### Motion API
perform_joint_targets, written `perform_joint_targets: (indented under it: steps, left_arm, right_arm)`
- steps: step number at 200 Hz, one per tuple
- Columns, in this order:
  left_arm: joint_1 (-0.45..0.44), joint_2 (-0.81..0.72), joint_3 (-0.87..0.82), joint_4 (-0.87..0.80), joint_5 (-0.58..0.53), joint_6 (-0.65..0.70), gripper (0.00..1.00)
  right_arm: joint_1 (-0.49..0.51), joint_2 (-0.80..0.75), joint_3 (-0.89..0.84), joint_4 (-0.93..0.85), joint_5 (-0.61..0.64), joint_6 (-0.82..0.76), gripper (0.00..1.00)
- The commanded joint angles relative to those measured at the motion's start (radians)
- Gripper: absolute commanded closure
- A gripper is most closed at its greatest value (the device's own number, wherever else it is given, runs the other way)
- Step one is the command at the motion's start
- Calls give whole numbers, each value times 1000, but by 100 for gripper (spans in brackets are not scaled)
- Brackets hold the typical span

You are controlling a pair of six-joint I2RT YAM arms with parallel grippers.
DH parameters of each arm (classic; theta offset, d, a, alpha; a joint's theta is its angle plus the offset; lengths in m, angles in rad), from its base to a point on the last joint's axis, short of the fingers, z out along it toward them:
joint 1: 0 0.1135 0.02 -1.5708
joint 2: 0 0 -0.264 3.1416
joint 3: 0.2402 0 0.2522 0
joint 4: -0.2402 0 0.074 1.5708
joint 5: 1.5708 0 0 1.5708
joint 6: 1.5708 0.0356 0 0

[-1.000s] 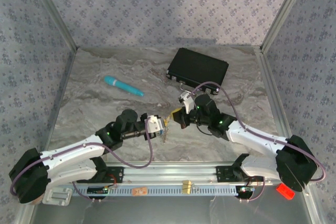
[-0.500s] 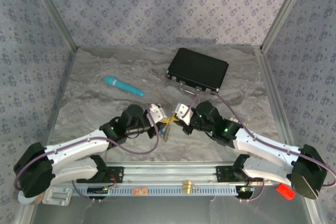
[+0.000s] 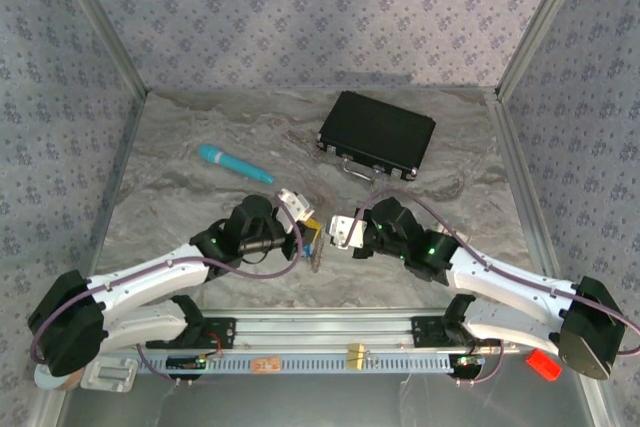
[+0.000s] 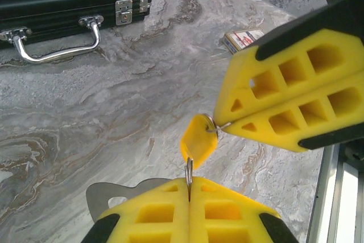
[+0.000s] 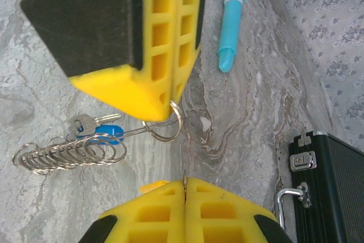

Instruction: Put the keys on the keyring

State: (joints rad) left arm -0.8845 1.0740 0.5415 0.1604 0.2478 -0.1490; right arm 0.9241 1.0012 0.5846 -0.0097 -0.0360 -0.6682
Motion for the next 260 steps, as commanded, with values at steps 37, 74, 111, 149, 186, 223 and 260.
perform_joint_targets:
  steps: [37, 74, 111, 149, 186, 223, 260]
  left_arm:
    - [21, -17, 23, 27, 62, -31, 100]
    - [22, 2, 41, 14, 62, -48, 100]
    - [22, 6, 43, 19, 66, -70, 100]
    - [21, 10, 46, 6, 61, -75, 100]
    - [24, 12, 46, 0, 50, -78, 100]
    - [24, 12, 46, 4, 47, -84, 100]
    - [24, 17, 46, 7, 48, -89, 100]
  right_arm:
    - [10, 6, 23, 16, 6, -12, 100]
    - [24, 43, 27, 65, 8, -7, 100]
    - [40, 75, 35, 88, 25, -9, 100]
    - [45, 82, 36, 110, 65, 3, 100]
    - [44, 79, 37, 106, 106, 8, 100]
    - [45, 66, 34, 108, 46, 27, 100]
    - [50, 73, 34, 118, 24, 33, 100]
